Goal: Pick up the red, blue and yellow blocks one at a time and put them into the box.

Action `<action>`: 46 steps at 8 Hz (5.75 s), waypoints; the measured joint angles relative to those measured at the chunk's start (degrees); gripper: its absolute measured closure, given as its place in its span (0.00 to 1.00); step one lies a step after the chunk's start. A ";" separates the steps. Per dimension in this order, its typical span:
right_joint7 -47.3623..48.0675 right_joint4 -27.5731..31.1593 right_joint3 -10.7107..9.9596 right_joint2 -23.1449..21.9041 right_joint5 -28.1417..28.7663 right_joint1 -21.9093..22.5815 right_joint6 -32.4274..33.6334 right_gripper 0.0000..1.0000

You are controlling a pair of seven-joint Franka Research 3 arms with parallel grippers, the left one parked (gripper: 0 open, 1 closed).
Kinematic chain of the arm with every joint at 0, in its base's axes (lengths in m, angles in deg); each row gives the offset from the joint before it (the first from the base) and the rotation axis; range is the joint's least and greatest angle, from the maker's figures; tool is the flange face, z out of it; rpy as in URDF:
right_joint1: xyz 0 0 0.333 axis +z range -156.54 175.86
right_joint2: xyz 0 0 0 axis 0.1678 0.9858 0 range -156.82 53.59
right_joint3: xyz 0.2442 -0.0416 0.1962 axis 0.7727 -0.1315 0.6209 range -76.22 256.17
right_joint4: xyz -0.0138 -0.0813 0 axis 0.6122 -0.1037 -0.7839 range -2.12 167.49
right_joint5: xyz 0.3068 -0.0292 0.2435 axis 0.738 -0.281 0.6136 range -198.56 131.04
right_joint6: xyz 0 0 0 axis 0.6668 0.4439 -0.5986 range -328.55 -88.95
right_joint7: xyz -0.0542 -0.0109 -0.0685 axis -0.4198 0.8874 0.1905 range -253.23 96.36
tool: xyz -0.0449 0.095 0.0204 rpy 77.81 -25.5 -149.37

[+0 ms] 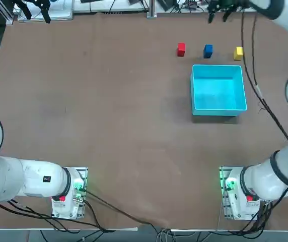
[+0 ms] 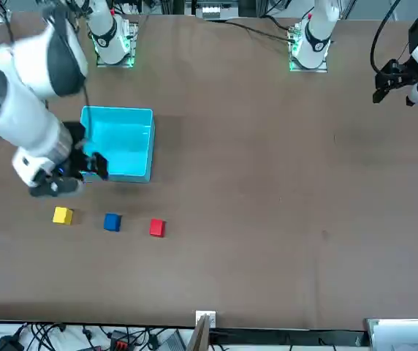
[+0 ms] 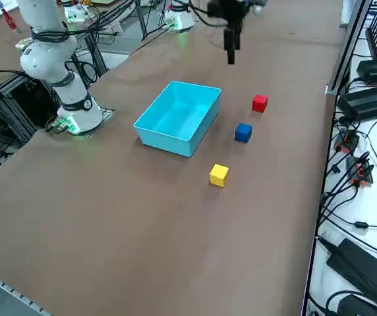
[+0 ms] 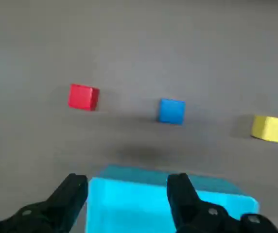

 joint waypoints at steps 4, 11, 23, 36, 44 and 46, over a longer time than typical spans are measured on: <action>5.10 -5.74 0.02 10.80 0.00 4.17 -4.04 0.00; 11.85 -13.20 -0.20 24.76 -0.87 8.40 -13.94 0.00; 12.65 -21.34 -0.44 34.70 -7.08 9.57 -15.21 0.00; 24.38 -21.71 -0.84 30.85 -4.38 8.87 -8.30 0.30; 18.25 29.17 -0.81 -12.55 -3.90 6.14 -10.03 0.30; 15.74 41.98 -0.53 -18.05 -3.91 6.27 -18.31 0.30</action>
